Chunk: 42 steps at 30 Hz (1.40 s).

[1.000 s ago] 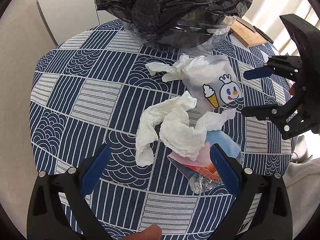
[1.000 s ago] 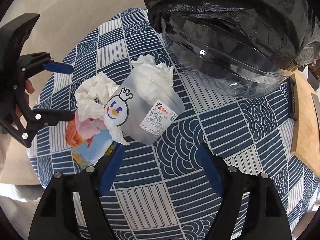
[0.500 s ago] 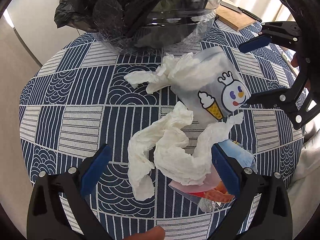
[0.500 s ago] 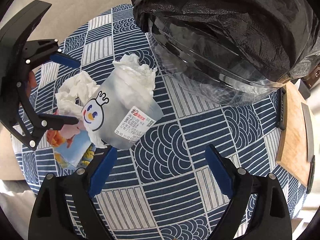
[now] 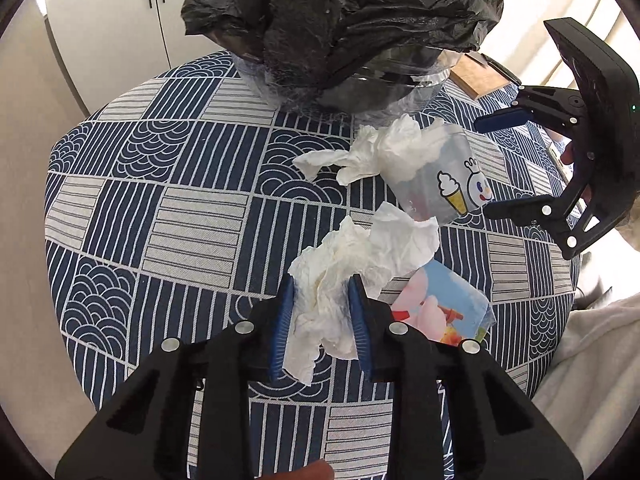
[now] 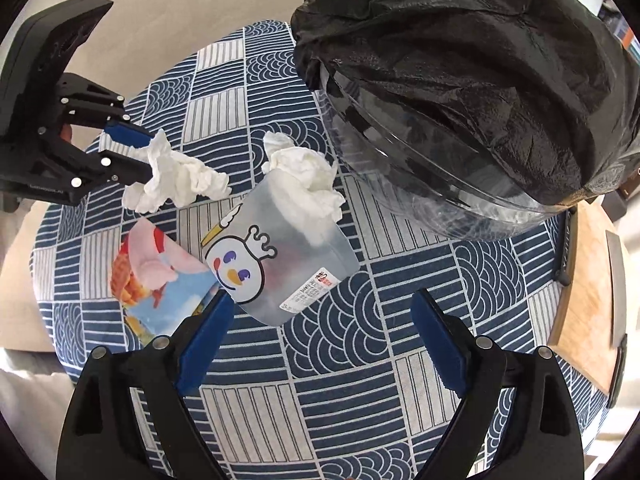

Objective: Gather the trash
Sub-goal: 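Grasp the crumpled white tissue with the left tool and lift it, then grasp the rim of the clear cartoon-face plastic cup with the right tool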

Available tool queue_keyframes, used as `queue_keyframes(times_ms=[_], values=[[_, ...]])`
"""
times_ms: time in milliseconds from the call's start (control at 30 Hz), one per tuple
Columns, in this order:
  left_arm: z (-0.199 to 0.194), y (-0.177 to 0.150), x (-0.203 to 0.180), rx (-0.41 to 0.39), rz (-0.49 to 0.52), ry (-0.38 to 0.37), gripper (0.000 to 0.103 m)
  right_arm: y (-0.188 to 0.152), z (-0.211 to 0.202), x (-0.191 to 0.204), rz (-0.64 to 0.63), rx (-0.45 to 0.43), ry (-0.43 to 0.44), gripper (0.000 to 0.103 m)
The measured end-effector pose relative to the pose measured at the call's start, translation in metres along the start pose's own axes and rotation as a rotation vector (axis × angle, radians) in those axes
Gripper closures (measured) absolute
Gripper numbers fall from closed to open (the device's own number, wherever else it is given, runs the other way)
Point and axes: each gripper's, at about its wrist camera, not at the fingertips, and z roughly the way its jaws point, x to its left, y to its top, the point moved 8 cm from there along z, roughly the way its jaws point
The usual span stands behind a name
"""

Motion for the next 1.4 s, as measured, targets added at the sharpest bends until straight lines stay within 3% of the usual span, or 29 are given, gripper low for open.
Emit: queue_keyframes(times_ms=[300,400,467,567,600,733,800,833,1133,1167,1200,1267,1400], values=[[-0.012,-0.037,0.016,0.01,-0.105,0.056,0.075,0.022,0.016,0.011,-0.088,-0.003,-0.029,0.017],[-0.019,-0.049,0.017,0.005,-0.14,0.071,0.075,0.022,0.016,0.017,-0.106,-0.006,0.003,0.02],[-0.022,-0.055,0.017,0.004,-0.159,0.077,0.075,0.022,0.016,0.021,-0.091,-0.001,0.053,0.057],[-0.024,-0.063,0.017,0.004,-0.186,0.084,0.075,0.019,0.018,0.024,-0.087,0.015,0.074,0.081],[-0.023,-0.064,0.017,0.004,-0.194,0.087,0.075,0.018,0.017,0.024,-0.087,0.016,0.073,0.084],[-0.025,-0.064,0.015,-0.002,-0.22,0.097,0.075,0.011,0.013,0.02,-0.088,0.011,0.046,0.078],[-0.027,-0.065,0.013,-0.007,-0.227,0.101,0.075,0.009,0.011,0.017,-0.086,0.002,0.035,0.054],[-0.028,-0.066,0.012,-0.006,-0.23,0.104,0.075,0.009,0.011,0.016,-0.082,-0.004,0.035,0.05],[-0.042,-0.077,0.001,-0.008,-0.251,0.117,0.075,0.02,0.014,0.012,-0.02,-0.068,0.016,0.048],[-0.044,-0.079,0.0,-0.01,-0.252,0.119,0.075,0.022,0.015,0.012,0.001,-0.073,0.028,0.051],[-0.045,-0.08,0.0,-0.01,-0.257,0.12,0.075,0.024,0.014,0.013,0.019,-0.076,0.045,0.073],[-0.048,-0.082,0.0,-0.01,-0.268,0.125,0.075,0.029,0.014,0.011,0.043,-0.079,0.029,0.1],[-0.051,-0.086,0.002,-0.011,-0.296,0.131,0.078,0.035,0.007,0.007,0.065,-0.102,0.03,0.101]])
